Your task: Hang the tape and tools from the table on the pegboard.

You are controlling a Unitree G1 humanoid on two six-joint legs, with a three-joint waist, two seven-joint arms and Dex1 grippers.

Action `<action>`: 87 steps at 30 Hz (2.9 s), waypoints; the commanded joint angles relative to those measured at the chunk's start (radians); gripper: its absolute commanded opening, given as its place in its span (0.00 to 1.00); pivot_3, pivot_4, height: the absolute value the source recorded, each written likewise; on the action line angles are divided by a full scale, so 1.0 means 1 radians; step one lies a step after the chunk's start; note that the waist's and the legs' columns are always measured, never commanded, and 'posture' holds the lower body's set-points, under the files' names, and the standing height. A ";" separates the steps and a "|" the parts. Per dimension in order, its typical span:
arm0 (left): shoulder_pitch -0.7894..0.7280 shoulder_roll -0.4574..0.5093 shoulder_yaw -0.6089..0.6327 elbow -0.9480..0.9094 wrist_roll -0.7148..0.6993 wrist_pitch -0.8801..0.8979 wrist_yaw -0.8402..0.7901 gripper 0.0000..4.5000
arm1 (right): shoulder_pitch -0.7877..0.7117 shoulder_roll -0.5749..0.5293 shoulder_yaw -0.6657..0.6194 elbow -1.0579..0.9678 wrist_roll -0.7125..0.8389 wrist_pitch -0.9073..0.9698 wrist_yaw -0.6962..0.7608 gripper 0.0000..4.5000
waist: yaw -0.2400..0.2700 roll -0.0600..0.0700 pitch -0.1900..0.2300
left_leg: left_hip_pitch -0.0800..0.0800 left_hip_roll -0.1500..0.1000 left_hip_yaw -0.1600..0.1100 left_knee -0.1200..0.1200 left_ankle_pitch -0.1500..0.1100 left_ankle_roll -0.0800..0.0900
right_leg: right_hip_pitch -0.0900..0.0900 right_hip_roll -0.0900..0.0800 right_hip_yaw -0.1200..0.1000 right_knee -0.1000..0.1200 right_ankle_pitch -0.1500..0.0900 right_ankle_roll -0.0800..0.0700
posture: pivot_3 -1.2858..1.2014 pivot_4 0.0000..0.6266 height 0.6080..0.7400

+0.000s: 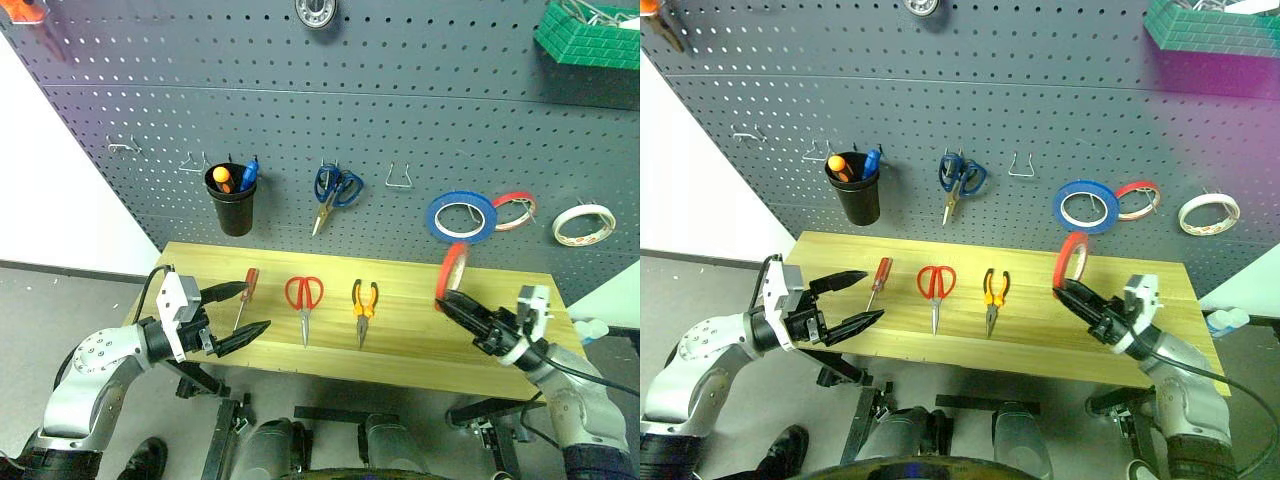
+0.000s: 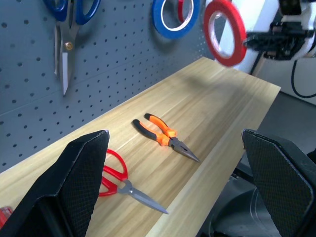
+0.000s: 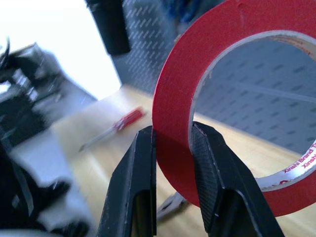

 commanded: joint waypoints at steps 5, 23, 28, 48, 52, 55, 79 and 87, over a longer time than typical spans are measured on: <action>-0.055 0.010 -0.012 -0.107 -0.029 0.078 0.040 1.00 | 0.006 0.022 -0.127 -0.056 0.066 -0.031 -0.095 0.15 | -0.001 0.002 -0.002 | 0.000 0.000 0.000 0.000 0.000 0.000 | 0.000 0.000 0.000 0.001 0.000 0.000 | 0.47 0.06 1.00; -0.111 0.077 0.040 -0.268 -0.191 0.333 0.125 1.00 | -0.094 0.047 -0.157 -0.060 -0.023 -0.116 -0.318 0.15 | -0.012 0.005 -0.004 | 0.001 0.000 0.000 0.007 0.000 0.000 | 0.001 0.000 0.000 0.006 0.001 -0.001 | 0.47 0.07 1.00; -0.097 0.076 0.038 -0.243 -0.175 0.304 0.113 1.00 | -0.174 0.037 -0.127 0.033 -0.116 -0.158 -0.377 0.15 | -0.024 0.005 -0.004 | 0.001 0.000 0.000 0.008 0.000 0.000 | 0.002 0.000 0.000 0.006 0.001 -0.001 | 0.48 0.07 1.00; -0.052 0.075 0.035 -0.205 -0.139 0.224 0.082 1.00 | -0.404 0.001 -0.055 0.449 -0.350 -0.330 -0.538 0.15 | -0.026 0.006 -0.005 | 0.003 0.000 0.000 0.009 0.001 0.000 | 0.002 0.001 0.000 0.010 0.001 -0.001 | 0.49 0.05 1.00; -0.039 0.070 0.034 -0.175 -0.121 0.187 0.060 1.00 | -0.460 -0.004 -0.056 0.532 -0.329 -0.341 -0.510 0.31 | -0.026 0.006 -0.005 | 0.006 0.000 0.000 0.009 0.001 0.000 | 0.004 0.001 0.000 0.011 0.001 -0.001 | 0.49 0.05 1.00; -0.025 0.064 0.032 -0.162 -0.109 0.163 0.049 1.00 | -0.480 -0.010 -0.049 0.576 -0.348 -0.368 -0.513 0.50 | -0.027 0.006 -0.005 | 0.009 0.000 0.000 0.010 0.001 0.000 | 0.008 0.001 0.000 0.011 0.001 -0.002 | 0.49 0.05 1.00; 0.025 0.046 0.020 -0.077 -0.065 0.047 -0.011 1.00 | -0.132 0.104 0.048 -0.043 -0.164 0.055 -0.538 1.00 | -0.027 0.006 -0.004 | 0.012 0.001 0.000 0.008 0.001 0.000 | 0.009 0.000 0.001 0.012 0.001 -0.002 | 0.48 0.09 1.00; 0.025 0.054 0.031 -0.116 -0.077 0.074 0.015 1.00 | -0.191 0.209 0.259 -0.177 -0.323 0.260 -0.767 1.00 | -0.024 0.005 -0.003 | 0.011 0.001 0.001 0.007 0.001 0.000 | 0.004 0.000 0.000 0.011 0.000 -0.002 | 0.49 0.10 1.00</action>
